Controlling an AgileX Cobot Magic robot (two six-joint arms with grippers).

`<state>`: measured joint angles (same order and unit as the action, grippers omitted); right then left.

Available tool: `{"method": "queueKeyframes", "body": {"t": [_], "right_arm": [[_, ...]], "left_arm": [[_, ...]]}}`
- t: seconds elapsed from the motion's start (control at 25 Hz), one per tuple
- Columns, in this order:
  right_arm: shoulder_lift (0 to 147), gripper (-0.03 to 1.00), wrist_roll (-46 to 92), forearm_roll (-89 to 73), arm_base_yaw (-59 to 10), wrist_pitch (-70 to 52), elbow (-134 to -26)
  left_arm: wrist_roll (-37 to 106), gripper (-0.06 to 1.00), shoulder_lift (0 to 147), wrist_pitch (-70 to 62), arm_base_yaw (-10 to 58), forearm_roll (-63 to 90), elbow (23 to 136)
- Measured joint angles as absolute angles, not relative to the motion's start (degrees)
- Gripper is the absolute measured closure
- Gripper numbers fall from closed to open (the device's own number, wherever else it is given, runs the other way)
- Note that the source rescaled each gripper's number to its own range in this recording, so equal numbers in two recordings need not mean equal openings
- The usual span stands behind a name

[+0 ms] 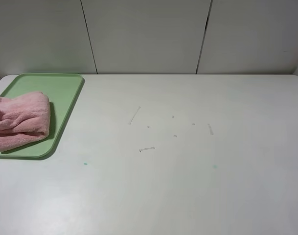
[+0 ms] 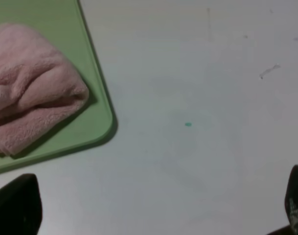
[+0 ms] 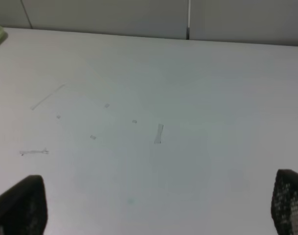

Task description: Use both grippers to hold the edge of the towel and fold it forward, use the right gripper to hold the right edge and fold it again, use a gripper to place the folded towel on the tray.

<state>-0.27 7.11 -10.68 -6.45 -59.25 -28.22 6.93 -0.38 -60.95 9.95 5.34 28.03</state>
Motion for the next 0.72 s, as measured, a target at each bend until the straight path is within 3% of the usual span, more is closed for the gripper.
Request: {"method": "queueKeyframes", "body": {"t": [0.72], "right_arm": [[-0.3,-0.03,7.1,-10.7,-6.4,-59.3,-28.2]], "left_arm": [[6.9,-0.06,-0.4,-60.9,10.0,5.3,28.0]]}}
